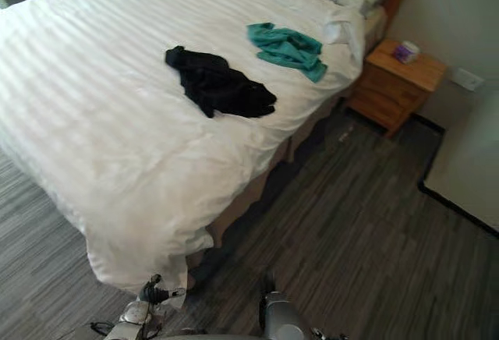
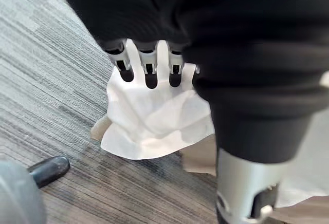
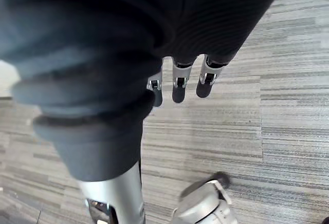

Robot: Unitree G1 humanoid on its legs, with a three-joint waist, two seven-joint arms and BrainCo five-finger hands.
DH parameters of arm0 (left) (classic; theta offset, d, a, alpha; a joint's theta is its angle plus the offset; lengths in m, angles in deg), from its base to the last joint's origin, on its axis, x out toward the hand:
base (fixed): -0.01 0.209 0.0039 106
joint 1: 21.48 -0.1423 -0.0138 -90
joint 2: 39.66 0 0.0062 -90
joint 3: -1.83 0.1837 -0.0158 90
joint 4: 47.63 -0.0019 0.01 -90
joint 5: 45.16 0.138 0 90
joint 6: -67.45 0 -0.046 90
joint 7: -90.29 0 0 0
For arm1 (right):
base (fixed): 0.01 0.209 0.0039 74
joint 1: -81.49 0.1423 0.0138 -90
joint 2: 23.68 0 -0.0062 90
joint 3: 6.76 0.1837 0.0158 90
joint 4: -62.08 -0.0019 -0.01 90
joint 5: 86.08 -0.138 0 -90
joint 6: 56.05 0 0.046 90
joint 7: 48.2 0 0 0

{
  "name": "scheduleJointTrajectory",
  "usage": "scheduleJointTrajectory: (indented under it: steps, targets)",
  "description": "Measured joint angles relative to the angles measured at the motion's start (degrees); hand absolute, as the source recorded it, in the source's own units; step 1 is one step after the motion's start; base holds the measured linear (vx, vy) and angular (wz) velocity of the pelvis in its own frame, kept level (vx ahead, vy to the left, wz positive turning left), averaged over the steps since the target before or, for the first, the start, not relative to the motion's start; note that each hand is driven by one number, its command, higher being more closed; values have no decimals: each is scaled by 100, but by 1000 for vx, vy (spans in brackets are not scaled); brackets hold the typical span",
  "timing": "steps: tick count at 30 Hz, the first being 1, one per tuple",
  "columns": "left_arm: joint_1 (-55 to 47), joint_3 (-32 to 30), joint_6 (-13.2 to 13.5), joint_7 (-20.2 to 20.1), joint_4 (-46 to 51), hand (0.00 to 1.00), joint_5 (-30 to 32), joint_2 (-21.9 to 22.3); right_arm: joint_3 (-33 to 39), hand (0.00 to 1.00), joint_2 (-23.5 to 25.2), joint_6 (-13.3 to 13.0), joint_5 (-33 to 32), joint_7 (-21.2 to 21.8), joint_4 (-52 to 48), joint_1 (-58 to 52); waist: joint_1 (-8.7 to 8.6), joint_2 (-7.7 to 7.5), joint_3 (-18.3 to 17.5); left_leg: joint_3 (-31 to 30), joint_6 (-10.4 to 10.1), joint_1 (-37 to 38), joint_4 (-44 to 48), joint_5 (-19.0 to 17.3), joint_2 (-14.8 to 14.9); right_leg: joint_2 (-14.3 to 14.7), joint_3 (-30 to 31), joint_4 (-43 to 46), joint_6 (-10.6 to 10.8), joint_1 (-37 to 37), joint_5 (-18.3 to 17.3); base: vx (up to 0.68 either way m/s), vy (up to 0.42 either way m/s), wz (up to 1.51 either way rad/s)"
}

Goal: Tidy the bed and pick cloth on bed and put in laundry

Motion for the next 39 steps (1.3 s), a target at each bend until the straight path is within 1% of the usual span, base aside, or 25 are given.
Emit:
scheduleJointTrajectory:
  steps: [1, 2, 3, 4, 5, 6, 7, 8, 9, 10, 11, 12, 13, 15, 19, 20, 21, 22, 24, 25, 26, 27, 28, 36, 39]
  targets:
    - [-1, -105, -17, -7, -21, 0, 11, -44, -55, 0, -16, -16, 1, 3, -41, 68, 19, -88, -35, 159, 1, -59, 62, 2, -110, 4, -171, -178, -107, -45, 69, 16, 31, -142]
    - [63, -160, -62, -6, -139, 0, 13, 21, -196, 0, -52, -146, 15, 21, -221, 124, 5, 21, -34, 353, 184, -300, 202, 177, -80, 150, -148, -983, -310, 63, 615, -49, 26, -139]
    - [34, -176, -65, -4, -165, 0, 13, 96, -183, 0, -82, -149, 27, 14, -217, 202, 35, 143, -70, 404, 344, -341, 83, 271, 39, 261, -45, -1566, -300, 271, 917, -64, -27, -157]
    - [43, -325, -54, 4, -171, 0, 16, 281, -2, 0, -214, -66, 73, -9, -197, 320, 55, 393, -108, 658, 231, -82, -419, 378, 99, 99, -723, -627, -400, 290, 154, 31, -15, -103]
    - [63, -304, -57, 3, -167, 0, 13, 275, 8, 0, -213, -43, 83, -11, -174, 345, 21, 340, -82, 742, 228, -36, -476, 379, 22, -93, -914, -206, -323, 329, -152, 86, -24, -102]
    - [87, -282, -59, 2, -152, 0, 11, 233, -21, 0, -179, -7, 129, 1, -109, 351, 29, 195, -98, 928, 219, -28, -418, 373, -89, -303, -1043, -245, -169, 490, -276, 37, -23, -85]
    - [78, -304, -72, -1, -177, 0, 9, 227, -47, 0, -124, 0, 147, 8, -136, 420, 101, 148, -78, 1164, 199, -40, -289, 359, -88, -231, -1055, -459, -210, 506, -241, -74, -73, -125]
    - [51, -311, -78, -2, -216, 0, 10, 252, -64, 0, -94, -14, 221, 9, -147, 430, 169, 184, -94, 1356, 196, -44, -156, 356, -42, -112, -964, -842, -159, 655, -39, -133, -102, -142]
    - [-19, -285, -73, -3, -215, 0, 10, 311, -86, 0, -66, -26, 328, 5, -170, 464, 176, 169, -97, 1482, 189, -119, 118, 342, 34, 20, -700, -1420, -164, 900, 232, -180, -105, -144]
    - [-57, -184, -54, -14, -211, 0, 15, 357, -102, 0, -70, -2, 377, 6, -121, 462, 176, 102, -162, 1493, 176, -93, 39, 332, 9, 140, -434, -1915, -119, 1013, 440, -134, -83, -116]
    - [-64, -111, -50, -16, -210, 0, 16, 377, -100, 0, -73, 3, 393, 6, -102, 461, 180, 189, -269, 1498, 146, -51, -68, 323, 22, 201, -352, -2137, -86, 1034, 515, -120, -91, -98]
    - [9, -70, -35, -19, -210, 0, 37, 406, -114, 0, -56, 3, 491, 10, -94, 488, 132, 181, -280, 1562, 81, -36, -132, 285, 29, 267, -266, -2573, -87, 1119, 726, -121, -76, -73]
    - [96, -11, -24, -19, -203, 0, 60, 416, -123, 0, -41, 4, 535, 8, -73, 480, 142, 127, -254, 1681, 75, -61, -104, 281, 31, 309, -140, -2946, -107, 1214, 1008, -136, -61, -56]
    - [126, 28, -24, -18, -209, 0, 109, 415, -122, 0, -47, 10, 573, 10, -61, 450, 145, 87, -224, 1753, 35, -13, -47, 257, 61, 334, -58, -3099, -128, 1302, 1121, -190, -18, -26]
    - [40, 56, -23, -7, -205, 0, 148, 408, -84, 0, -72, 3, 576, 17, -53, 395, 164, 93, -185, 1869, -115, 104, 187, 54, 239, 458, 132, -3104, -145, 1369, 1091, -220, -28, -18]
    - [-8, -9, -17, -11, -177, 0, 129, 392, -88, 0, -69, -7, 577, 18, 8, 406, 222, 52, -142, 1766, -110, 15, 462, 36, 282, 472, 252, -3103, -146, 1353, 1091, -183, -59, -48]
    - [6, -121, -1, 4, -172, 0, 69, 376, -88, 0, -101, -7, 596, 17, 84, 419, 302, 16, -132, 1262, -99, -135, 702, 44, 222, 467, 386, -3102, -149, 1281, 1093, -234, -98, -65]
    - [-8, -165, 7, 13, -154, 0, -25, 411, -96, 0, -170, 9, 663, 18, 176, 461, 318, 40, -110, 697, -99, -173, 716, 44, 153, 490, 510, -3102, -148, 1227, 1093, -151, -81, -65]
    - [0, -251, 4, 16, -221, 0, -144, 431, -79, 0, -179, 10, 798, 16, 270, 462, 308, 75, -82, 176, -100, -144, 489, 35, 17, 512, 649, -3103, -139, 1101, 1099, -104, -26, -59]
    - [-4, -295, -1, 16, -237, 0, -271, 471, -36, 0, -210, 19, 798, 15, 264, 452, 289, 153, -95, 106, -52, -73, 239, -66, 7, 551, 645, -3104, -87, 1072, 1134, -97, 31, -62]
    - [12, -337, -15, 6, -248, 0, -428, 532, 13, 0, -240, 62, 792, 16, 273, 423, 290, 184, -54, 218, -39, 31, 3, -165, -13, 547, 643, -3103, -23, 1060, 1205, -99, 37, -52]
    - [4, -335, -27, -8, -265, 0, -521, 527, 80, 0, -221, 86, 788, 22, 262, 381, 282, 197, -50, 321, -41, 93, -106, -151, -12, 549, 617, -3103, 16, 1050, 1176, -61, 29, -35]
    - [-70, -318, -153, -150, -680, 0, -680, 514, 261, 0, -279, 137, 568, 23, 557, 322, -4, 452, -438, -410, -193, 532, -248, -100, -86, 547, 474, -3106, -41, 1282, 1340, -29, 4, -10]
    - [-73, -257, -157, -139, -679, 0, -632, 516, 221, 0, -289, 141, 576, 17, 539, 305, -3, 471, -445, -408, -196, 532, -242, -96, -91, 532, 437, -3103, -90, 1286, 1410, 0, 0, 0]
    - [-103, -260, -167, -124, -657, 0, -594, 520, 209, 0, -289, 160, 576, 9, 500, 296, -7, 476, -432, -388, -247, 534, -243, -66, -97, 511, 415, -3097, -83, 1266, 1423, 0, 0, 2]
